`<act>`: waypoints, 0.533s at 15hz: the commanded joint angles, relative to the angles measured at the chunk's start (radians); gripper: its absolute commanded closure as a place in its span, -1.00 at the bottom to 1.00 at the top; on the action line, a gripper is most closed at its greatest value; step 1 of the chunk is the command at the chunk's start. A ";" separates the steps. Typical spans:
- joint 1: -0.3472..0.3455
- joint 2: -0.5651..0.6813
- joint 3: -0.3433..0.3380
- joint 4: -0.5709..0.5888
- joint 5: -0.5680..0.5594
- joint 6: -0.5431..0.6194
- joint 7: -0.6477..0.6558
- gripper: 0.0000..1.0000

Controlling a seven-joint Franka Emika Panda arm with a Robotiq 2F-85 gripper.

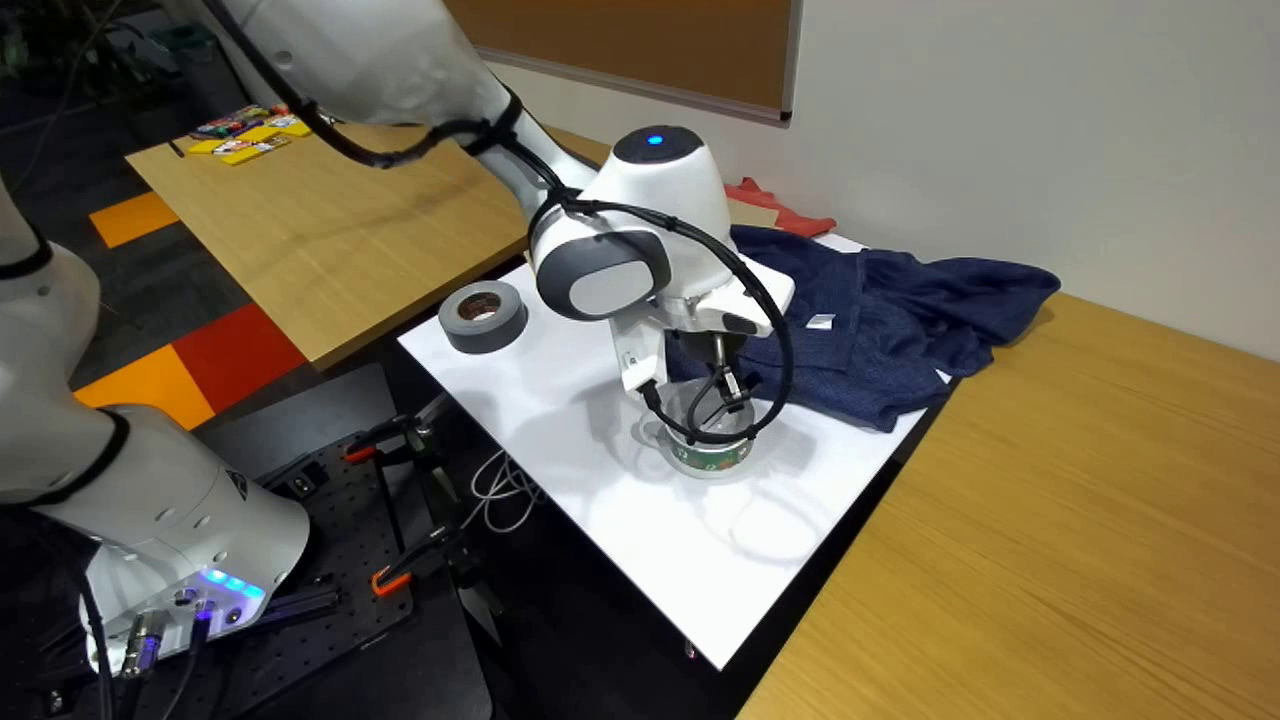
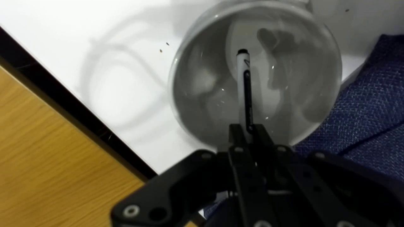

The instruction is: Take the marker out of the mug and put it on the table

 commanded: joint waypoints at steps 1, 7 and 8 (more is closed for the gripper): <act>-0.011 -0.190 0.019 -0.153 0.024 0.051 -0.044 0.94; 0.032 -0.384 0.057 -0.267 0.053 0.018 -0.104 0.94; 0.025 -0.400 0.089 -0.276 0.085 0.004 -0.134 0.94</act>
